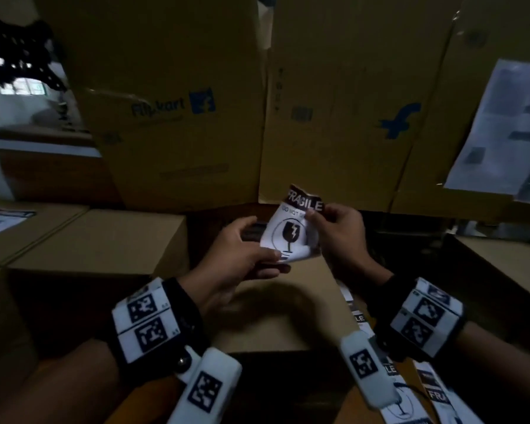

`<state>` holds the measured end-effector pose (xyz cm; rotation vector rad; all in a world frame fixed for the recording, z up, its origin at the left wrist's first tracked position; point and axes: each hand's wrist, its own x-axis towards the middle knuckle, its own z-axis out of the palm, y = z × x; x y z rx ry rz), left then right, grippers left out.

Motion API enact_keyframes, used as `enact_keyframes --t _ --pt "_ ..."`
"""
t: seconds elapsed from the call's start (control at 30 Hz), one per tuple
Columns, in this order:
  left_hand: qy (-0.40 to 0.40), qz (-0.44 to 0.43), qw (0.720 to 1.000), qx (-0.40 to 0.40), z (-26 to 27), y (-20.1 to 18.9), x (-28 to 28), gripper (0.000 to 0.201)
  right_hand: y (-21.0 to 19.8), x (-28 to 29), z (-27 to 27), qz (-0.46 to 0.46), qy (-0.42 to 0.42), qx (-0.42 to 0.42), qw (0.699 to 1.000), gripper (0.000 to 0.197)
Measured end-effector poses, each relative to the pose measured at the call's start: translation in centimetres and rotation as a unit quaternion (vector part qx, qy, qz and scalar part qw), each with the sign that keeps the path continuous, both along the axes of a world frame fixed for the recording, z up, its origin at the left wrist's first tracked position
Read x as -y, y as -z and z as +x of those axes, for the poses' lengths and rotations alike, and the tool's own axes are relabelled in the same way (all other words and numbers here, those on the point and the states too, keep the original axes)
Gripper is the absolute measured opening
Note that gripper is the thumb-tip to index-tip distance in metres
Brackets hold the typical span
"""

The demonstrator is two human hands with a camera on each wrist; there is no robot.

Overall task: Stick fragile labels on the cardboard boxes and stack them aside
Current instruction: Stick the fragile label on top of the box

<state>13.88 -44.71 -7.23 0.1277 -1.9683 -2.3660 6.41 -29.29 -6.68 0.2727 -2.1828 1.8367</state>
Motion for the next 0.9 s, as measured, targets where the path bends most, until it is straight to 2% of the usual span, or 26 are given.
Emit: enact_keyframes --t 0.1,0.17,0.23,0.33,0.4,0.53,0.6,0.7,0.77,0.9 --pt "0.014 -0.087 0.996 0.006 -0.5 0.3 0.2 0.081 0.3 -1.3 -1.2 0.026 -0.068 0.061 0.995 0.028" --pt "0.008 -0.13 0.991 0.009 -1.0 1.0 -0.2 0.07 0.9 -1.6 -1.6 0.046 -0.139 0.142 0.979 0.021" --pt "-0.019 -0.17 0.985 0.006 -1.8 2.2 -0.5 0.057 1.8 -1.6 -2.2 0.058 -0.186 0.188 0.963 0.008" --pt "-0.087 -0.312 0.945 -0.037 -2.9 3.9 -0.1 0.049 3.0 -1.2 -3.3 0.067 -0.198 0.192 0.959 0.008" --pt "-0.107 -0.372 0.921 -0.051 -3.1 4.4 0.6 0.043 3.5 -0.7 -3.7 0.081 -0.184 0.176 0.964 0.011" --pt "-0.108 -0.361 0.925 -0.044 -3.8 4.2 1.6 0.022 4.3 0.1 -4.3 0.083 -0.176 0.147 0.97 0.023" --pt "-0.111 -0.327 0.938 -0.019 -4.4 4.1 2.1 0.015 4.5 0.3 -4.3 0.086 -0.181 0.136 0.97 0.029" --pt "-0.031 -0.247 0.968 0.032 -4.8 3.9 2.8 0.015 5.0 0.6 -4.2 0.099 -0.191 0.134 0.967 0.034" --pt "0.018 -0.223 0.973 0.056 -5.1 4.1 3.3 0.019 5.1 0.8 -4.0 0.117 -0.189 0.133 0.966 0.041" --pt "0.06 -0.196 0.975 0.079 -6.3 4.9 4.5 0.03 4.8 0.6 -3.5 0.159 -0.208 0.145 0.954 0.048"
